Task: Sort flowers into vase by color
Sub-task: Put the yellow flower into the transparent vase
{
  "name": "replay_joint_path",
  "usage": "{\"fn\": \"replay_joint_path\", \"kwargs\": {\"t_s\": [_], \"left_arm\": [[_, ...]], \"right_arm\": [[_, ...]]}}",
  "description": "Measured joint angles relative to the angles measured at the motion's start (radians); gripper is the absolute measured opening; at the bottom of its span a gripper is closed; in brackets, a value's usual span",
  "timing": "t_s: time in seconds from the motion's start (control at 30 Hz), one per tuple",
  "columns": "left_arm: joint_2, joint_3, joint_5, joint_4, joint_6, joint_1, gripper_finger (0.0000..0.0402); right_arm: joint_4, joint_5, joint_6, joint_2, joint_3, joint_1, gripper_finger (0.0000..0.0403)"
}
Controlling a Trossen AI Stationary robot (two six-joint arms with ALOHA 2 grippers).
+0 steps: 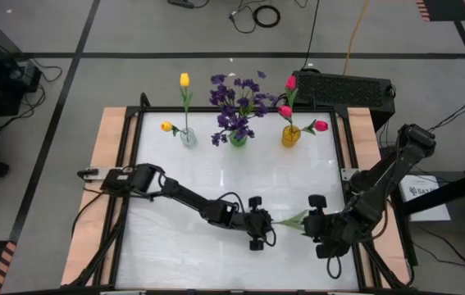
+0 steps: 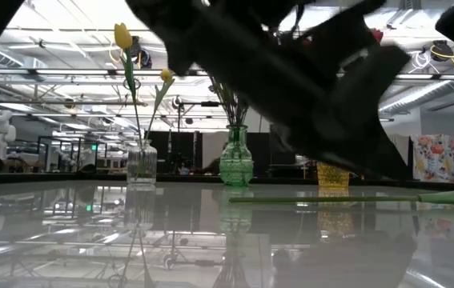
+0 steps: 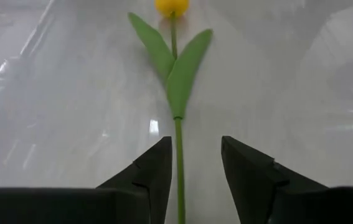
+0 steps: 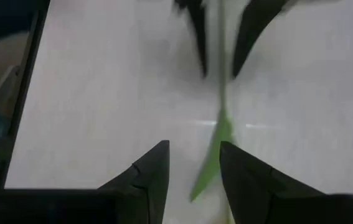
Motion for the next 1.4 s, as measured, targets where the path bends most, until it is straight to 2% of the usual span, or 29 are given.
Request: {"fn": "replay_joint_path", "kwargs": {"t_s": [0.17, 0.4, 0.53, 0.73, 0.87, 1.0, 1.17, 1.33, 1.4], "left_arm": [[0.058, 0.018, -0.015, 0.054, 0.001, 0.001, 0.0147], [0.086, 0.030, -0.058, 0.056, 0.001, 0.003, 0.0136], [0.086, 0.030, -0.058, 0.052, 0.000, 0.010, 0.0101], [0.084, 0.032, -0.019, 0.011, -0.009, 0.023, 0.0015], [0.069, 0.031, -0.019, -0.003, -0.005, 0.024, 0.0011], [0.010, 0.028, -0.027, -0.093, 0.000, 0.025, 0.0006], [-0.135, 0.028, -0.087, -0.278, 0.001, 0.015, 0.0003], [-0.283, 0.028, -0.159, -0.556, -0.038, -0.009, 0.0002], [-0.345, 0.028, -0.197, -0.669, -0.092, -0.020, 0.0002]], "right_arm": [[-0.002, 0.077, 0.002, -0.058, 0.000, 0.002, 0.0132], [-0.001, 0.079, -0.003, -0.067, 0.000, 0.004, 0.0132], [0.000, 0.080, -0.014, -0.067, 0.000, 0.003, 0.0132], [0.018, 0.080, -0.020, -0.067, 0.000, 0.003, 0.0132], [0.042, 0.082, -0.041, -0.067, 0.000, 0.003, 0.0132], [0.048, 0.112, -0.038, -0.067, 0.000, 0.004, 0.0132], [0.045, 0.163, -0.035, -0.066, 0.000, 0.003, 0.0132], [0.060, 0.333, -0.079, -0.097, 0.000, 0.003, 0.0132], [0.092, 0.362, -0.124, -0.121, 0.000, 0.002, 0.0132]]}}
